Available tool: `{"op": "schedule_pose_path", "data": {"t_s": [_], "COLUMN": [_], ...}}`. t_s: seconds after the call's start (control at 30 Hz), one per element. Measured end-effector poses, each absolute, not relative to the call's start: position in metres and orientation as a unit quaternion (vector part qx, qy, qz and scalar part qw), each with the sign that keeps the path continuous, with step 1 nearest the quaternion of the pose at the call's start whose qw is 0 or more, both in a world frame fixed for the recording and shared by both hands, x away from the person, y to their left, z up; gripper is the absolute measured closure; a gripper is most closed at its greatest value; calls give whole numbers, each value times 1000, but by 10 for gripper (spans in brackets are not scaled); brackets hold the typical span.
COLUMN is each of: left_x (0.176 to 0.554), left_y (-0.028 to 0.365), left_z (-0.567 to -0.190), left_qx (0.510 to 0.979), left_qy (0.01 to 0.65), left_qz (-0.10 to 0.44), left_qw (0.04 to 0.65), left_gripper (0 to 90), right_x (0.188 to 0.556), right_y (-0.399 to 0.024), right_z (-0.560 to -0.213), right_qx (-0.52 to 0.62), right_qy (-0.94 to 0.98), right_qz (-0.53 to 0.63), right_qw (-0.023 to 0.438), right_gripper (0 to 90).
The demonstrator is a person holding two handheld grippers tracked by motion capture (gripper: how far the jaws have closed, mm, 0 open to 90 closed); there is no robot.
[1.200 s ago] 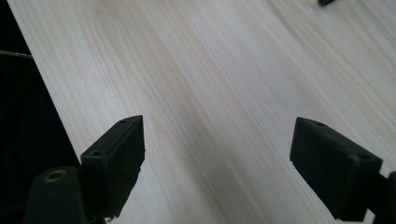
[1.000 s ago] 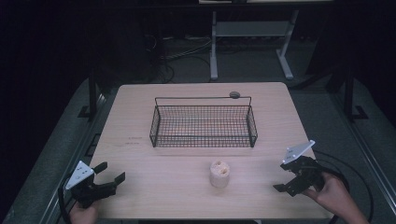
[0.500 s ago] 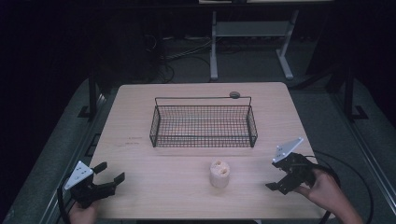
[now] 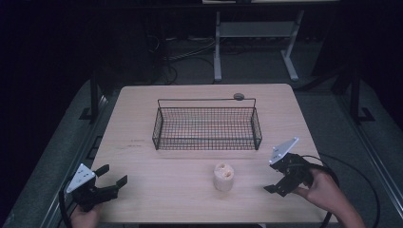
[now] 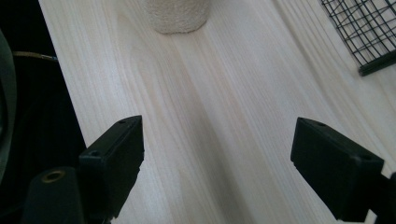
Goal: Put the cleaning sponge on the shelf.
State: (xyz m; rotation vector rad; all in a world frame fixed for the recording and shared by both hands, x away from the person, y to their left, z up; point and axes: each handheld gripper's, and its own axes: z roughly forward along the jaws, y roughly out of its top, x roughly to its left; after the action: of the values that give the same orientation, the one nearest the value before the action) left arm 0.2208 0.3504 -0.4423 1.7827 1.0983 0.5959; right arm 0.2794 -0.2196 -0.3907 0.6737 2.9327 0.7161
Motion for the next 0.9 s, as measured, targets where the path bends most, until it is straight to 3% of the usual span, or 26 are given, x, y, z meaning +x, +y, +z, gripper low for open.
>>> {"op": "schedule_pose_path", "data": {"t_s": [0.9], "left_x": [221], "left_y": [351], "left_z": [-442], "left_qx": [725], "left_qy": [446], "left_qz": [243], "left_qw": [464], "left_gripper": [140], "right_x": [289], "right_y": [-182], "right_z": [-380], "right_qx": [182], "right_qy": [958], "right_qz": [222], "right_qw": [11], "right_gripper": [163]}}
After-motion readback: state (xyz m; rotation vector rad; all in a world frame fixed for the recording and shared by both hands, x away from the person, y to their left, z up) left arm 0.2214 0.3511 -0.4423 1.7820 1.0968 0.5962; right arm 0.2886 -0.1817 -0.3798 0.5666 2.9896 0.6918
